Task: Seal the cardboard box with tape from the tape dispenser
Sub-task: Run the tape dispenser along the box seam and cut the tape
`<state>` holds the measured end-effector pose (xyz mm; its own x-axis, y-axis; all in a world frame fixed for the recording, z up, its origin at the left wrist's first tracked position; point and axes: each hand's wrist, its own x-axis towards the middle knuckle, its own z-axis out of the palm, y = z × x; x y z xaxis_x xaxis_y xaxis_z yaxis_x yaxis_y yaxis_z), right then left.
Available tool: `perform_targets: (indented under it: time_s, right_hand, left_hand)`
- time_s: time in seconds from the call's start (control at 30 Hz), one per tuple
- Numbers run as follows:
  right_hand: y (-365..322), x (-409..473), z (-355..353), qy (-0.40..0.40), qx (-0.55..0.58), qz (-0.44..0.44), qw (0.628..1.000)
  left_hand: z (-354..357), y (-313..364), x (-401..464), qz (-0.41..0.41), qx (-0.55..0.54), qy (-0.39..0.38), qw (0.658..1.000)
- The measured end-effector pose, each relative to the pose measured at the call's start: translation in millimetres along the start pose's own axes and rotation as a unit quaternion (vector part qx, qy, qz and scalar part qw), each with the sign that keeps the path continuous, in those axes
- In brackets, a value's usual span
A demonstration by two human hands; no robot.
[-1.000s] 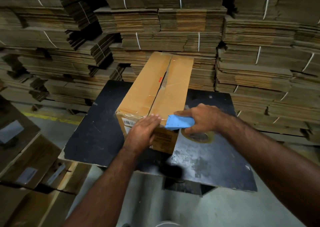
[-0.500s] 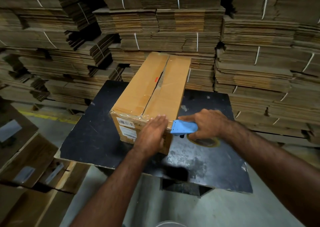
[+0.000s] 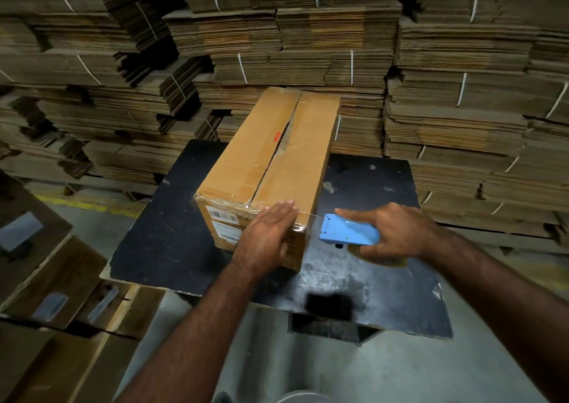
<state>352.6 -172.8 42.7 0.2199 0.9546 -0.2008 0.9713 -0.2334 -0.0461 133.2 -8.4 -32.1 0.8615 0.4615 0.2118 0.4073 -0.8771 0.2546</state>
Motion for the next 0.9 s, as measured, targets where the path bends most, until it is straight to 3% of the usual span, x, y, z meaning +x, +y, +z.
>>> perform_targets:
  time_s: [0.3,0.53,0.9]
  right_hand:
    - [-15,15,10,-0.022,-0.006,0.012,1.000]
    - [-24,32,0,-0.033,-0.022,0.006,0.999]
    - [-36,43,-30,-0.068,-0.041,-0.024,0.997]
  left_hand:
    - [-5,15,9,-0.049,-0.049,0.008,0.998]
    - [4,0,1,0.028,0.037,-0.044,0.998]
    - [1,4,1,0.033,0.066,-0.050,0.996]
